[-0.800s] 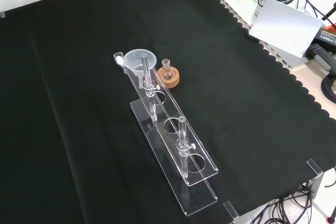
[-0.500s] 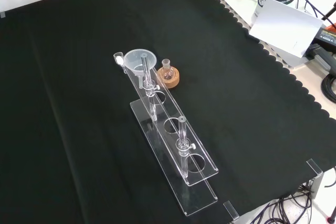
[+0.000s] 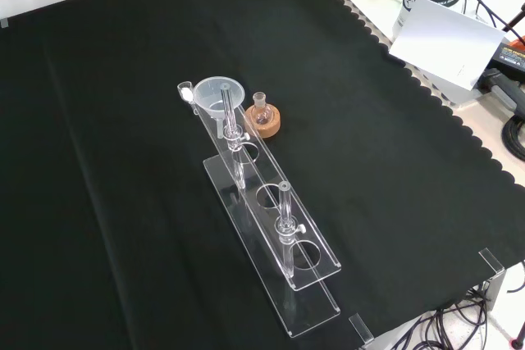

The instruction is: Pick up the funnel from the transparent funnel stand.

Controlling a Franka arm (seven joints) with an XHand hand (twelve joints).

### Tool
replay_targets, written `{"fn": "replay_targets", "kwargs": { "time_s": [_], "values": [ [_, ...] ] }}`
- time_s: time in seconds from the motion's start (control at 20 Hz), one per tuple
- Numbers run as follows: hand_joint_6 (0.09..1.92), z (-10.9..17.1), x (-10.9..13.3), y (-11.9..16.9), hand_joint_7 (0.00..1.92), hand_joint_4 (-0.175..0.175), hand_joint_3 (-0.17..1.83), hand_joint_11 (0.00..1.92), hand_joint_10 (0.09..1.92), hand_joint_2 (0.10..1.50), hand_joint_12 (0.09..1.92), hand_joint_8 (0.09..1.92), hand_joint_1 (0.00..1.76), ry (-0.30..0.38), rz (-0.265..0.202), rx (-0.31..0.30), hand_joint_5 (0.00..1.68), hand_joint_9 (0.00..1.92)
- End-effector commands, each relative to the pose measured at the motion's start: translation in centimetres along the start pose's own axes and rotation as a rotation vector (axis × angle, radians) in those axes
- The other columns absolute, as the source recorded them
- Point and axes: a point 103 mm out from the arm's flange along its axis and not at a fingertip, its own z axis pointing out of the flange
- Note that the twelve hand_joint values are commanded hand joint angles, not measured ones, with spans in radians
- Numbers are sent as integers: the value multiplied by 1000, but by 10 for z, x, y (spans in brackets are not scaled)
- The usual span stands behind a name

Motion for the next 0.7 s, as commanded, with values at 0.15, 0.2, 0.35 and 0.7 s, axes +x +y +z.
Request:
{"fn": "replay_targets", "kwargs": {
  "time_s": [0.15,0.2,0.35,0.7],
  "values": [
    [87,12,2,24,14,31,466,230,607,1126,1321,518,0,16,40,4,193,198],
    [87,15,4,28,14,31,465,230,607,1126,1321,518,0,14,40,6,194,198],
    [87,24,11,43,16,32,463,230,607,1126,1322,518,0,8,41,19,196,199],
    [87,57,15,95,21,33,457,229,608,1130,1324,519,0,1,7,78,208,203]
  ]
}}
